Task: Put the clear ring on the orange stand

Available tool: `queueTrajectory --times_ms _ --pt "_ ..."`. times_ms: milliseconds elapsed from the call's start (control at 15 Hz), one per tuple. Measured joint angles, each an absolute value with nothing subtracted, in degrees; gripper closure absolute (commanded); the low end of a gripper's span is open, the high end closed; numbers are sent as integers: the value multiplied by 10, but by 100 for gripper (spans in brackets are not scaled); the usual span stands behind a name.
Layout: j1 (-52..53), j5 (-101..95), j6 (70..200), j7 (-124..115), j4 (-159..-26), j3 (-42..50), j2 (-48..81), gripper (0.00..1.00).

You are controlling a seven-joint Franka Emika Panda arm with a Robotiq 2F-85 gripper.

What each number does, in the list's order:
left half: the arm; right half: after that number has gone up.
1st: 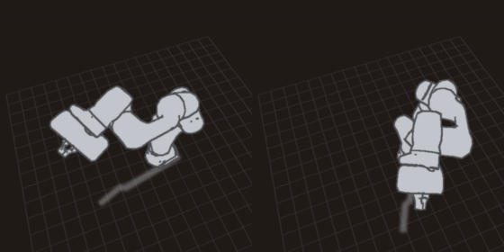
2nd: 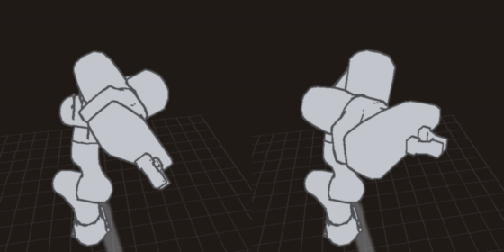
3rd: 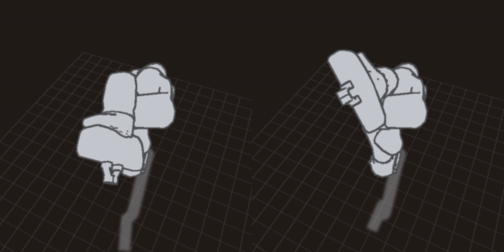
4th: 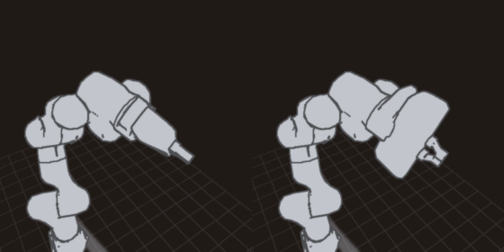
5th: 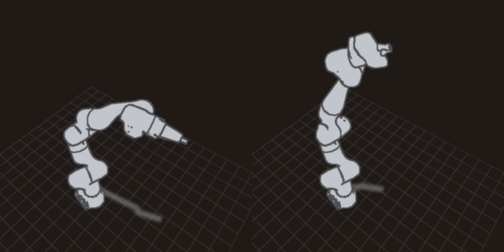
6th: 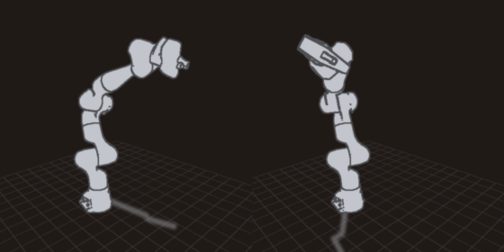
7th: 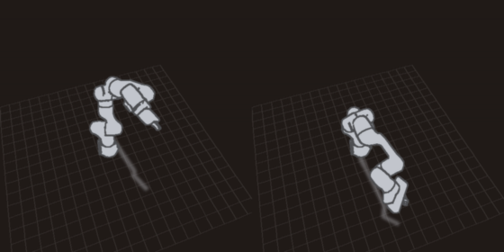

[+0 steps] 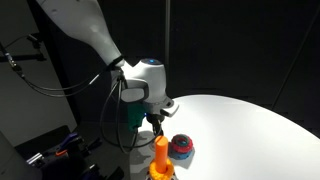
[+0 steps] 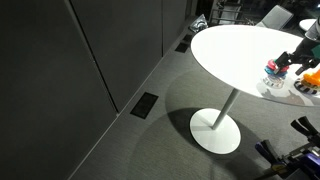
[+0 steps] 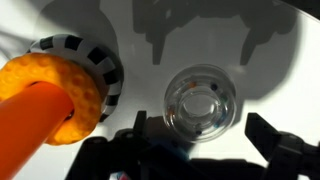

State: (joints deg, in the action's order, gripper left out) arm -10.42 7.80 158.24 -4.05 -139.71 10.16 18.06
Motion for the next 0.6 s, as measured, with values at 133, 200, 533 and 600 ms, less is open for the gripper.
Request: queueTrajectory --times_ms 133,200,533,600 --pt "-104 78 1584 -47 -1389 102 194 0" --pt "-104 78 1584 -50 -1386 101 200 0" --pt "-104 80 1584 -54 -1369 97 229 0" --pt "-104 81 1584 -55 -1366 95 233 0"
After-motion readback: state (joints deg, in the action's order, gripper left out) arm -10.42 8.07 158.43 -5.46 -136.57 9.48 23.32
